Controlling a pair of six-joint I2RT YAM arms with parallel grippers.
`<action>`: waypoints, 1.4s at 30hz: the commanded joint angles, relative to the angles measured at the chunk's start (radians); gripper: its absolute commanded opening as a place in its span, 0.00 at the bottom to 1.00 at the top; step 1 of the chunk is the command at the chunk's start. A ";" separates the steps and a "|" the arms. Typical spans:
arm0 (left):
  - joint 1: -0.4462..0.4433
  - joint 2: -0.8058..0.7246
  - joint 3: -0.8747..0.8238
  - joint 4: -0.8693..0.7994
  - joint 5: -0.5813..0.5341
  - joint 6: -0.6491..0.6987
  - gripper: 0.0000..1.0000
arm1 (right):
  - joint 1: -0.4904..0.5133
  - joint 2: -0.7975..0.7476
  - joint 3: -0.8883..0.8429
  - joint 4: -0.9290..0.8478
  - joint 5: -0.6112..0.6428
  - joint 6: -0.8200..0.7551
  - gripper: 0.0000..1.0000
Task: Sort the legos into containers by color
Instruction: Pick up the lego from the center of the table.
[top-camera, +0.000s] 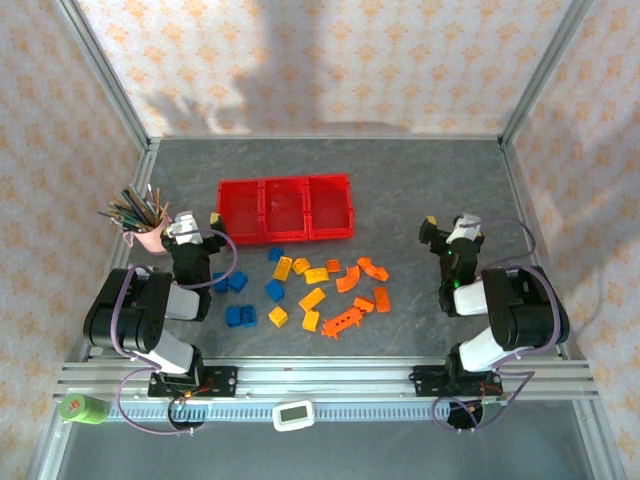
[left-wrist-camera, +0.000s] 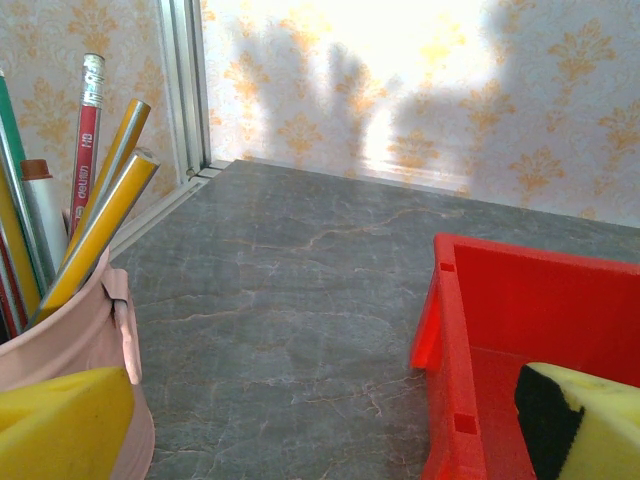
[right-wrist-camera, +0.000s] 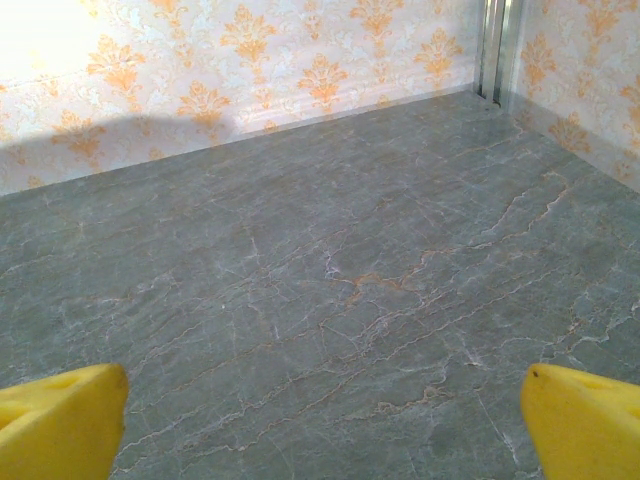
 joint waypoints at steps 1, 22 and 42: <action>-0.007 0.008 0.004 0.035 0.022 0.015 0.99 | -0.005 -0.010 0.009 0.040 -0.005 -0.016 1.00; -0.006 -0.301 0.034 -0.311 -0.025 -0.065 0.99 | -0.005 -0.259 0.188 -0.455 -0.042 0.117 1.00; 0.014 -0.568 0.180 -0.974 0.188 -0.537 0.99 | 0.080 -0.404 0.303 -0.935 -0.213 0.391 1.00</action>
